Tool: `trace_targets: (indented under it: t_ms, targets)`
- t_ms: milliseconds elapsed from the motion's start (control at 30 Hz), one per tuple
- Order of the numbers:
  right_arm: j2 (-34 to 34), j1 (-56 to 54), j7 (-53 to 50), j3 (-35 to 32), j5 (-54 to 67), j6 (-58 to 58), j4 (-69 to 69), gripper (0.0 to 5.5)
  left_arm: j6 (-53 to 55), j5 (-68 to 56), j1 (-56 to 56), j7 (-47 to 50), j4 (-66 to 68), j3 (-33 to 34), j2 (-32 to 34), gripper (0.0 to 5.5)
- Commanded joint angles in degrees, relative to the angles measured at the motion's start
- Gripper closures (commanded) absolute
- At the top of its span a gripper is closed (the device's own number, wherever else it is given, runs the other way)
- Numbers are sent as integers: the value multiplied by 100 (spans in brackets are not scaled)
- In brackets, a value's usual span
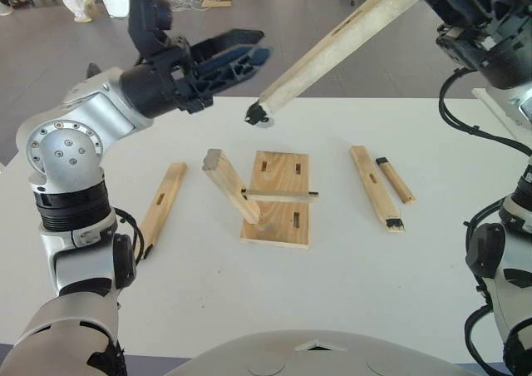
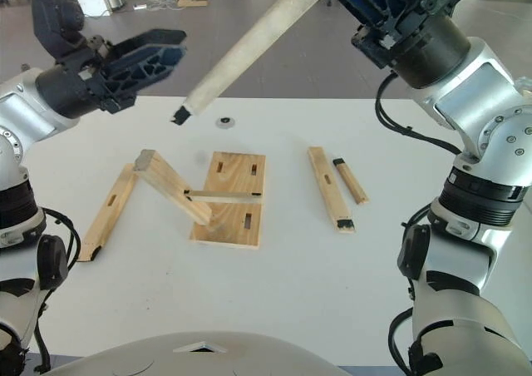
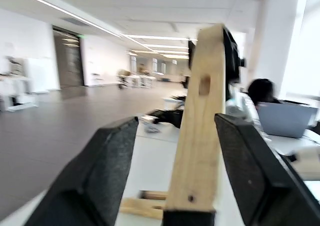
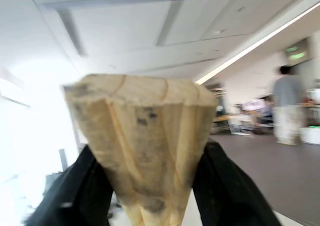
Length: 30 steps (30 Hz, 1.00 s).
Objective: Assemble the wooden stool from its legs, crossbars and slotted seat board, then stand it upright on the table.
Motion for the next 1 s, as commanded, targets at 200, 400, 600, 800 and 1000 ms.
trace_targets:
  t_ms: [200,400,600,800,1000]
  targets:
    - [-671,2313,1639,865,-3075,-1193,-1059,341,-1174,1316,1602,-4,769,452,167,269]
    - [-436,3380,2946,665,-3358,-1962,-1162,341,-1400,1461,2455,347,338,489,-258,269]
    - [-199,3661,3472,451,-3160,-2228,-1289,341,-1416,1489,2674,474,133,433,-385,269]
    - [-105,4061,3803,754,-3710,-2545,-1240,341,-1425,1504,2566,415,250,381,-329,269]
    - [103,3930,3832,957,-3747,-2670,-1246,341,-1388,1511,2553,361,252,319,-299,269]
